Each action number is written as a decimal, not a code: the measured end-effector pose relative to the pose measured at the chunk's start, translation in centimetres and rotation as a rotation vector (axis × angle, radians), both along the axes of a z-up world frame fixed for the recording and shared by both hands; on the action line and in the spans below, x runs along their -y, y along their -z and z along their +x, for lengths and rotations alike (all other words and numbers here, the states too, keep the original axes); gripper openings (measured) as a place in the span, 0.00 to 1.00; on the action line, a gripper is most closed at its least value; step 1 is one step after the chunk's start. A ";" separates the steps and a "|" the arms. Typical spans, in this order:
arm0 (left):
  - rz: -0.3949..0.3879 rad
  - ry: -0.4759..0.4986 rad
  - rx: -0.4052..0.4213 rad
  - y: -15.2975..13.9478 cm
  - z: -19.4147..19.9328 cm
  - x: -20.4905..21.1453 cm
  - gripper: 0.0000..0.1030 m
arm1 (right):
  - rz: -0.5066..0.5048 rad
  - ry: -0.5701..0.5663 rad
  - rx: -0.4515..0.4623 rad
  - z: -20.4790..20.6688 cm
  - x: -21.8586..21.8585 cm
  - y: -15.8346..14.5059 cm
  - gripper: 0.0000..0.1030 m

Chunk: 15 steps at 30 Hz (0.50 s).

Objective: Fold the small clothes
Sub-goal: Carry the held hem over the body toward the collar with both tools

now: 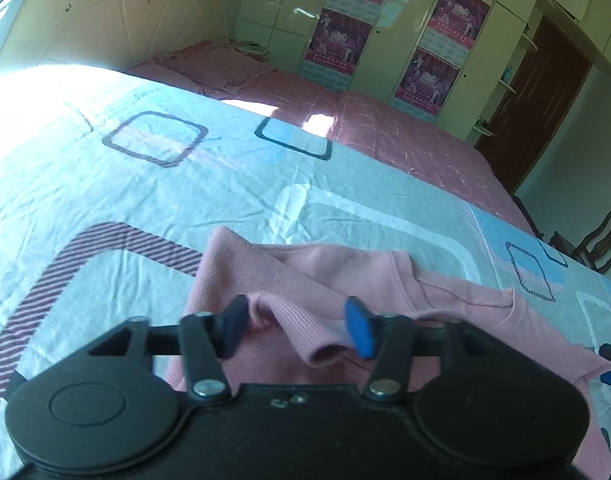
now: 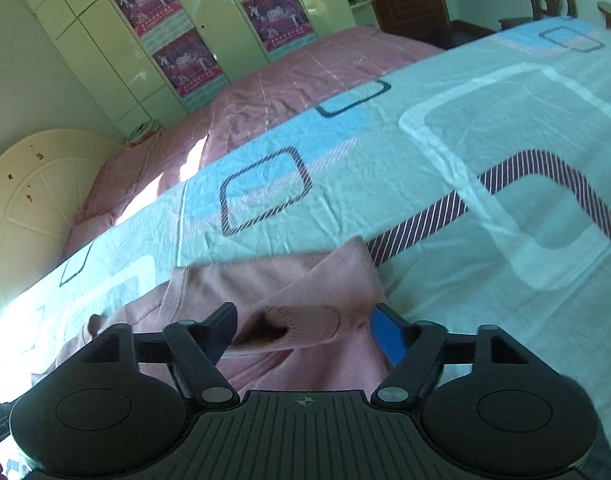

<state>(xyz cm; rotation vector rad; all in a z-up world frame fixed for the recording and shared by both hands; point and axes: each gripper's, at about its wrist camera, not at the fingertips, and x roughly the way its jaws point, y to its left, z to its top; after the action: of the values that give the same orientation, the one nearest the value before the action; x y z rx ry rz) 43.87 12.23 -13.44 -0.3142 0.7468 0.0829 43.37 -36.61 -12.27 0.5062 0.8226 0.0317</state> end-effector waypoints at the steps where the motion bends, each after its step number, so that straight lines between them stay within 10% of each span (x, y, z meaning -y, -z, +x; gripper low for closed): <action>1: 0.018 -0.003 0.025 -0.3 -0.4 -0.3 0.76 | 0.002 -0.007 0.014 0.2 0.3 -0.1 0.73; 15: 0.073 0.197 0.034 -0.2 1.4 0.1 0.73 | -0.065 -0.125 0.105 2.1 0.3 0.8 0.73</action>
<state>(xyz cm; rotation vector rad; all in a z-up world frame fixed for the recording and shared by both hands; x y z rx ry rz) 45.29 12.15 -13.27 -0.1708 0.7356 -0.0814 45.47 -36.93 -13.09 0.3886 0.7490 0.1451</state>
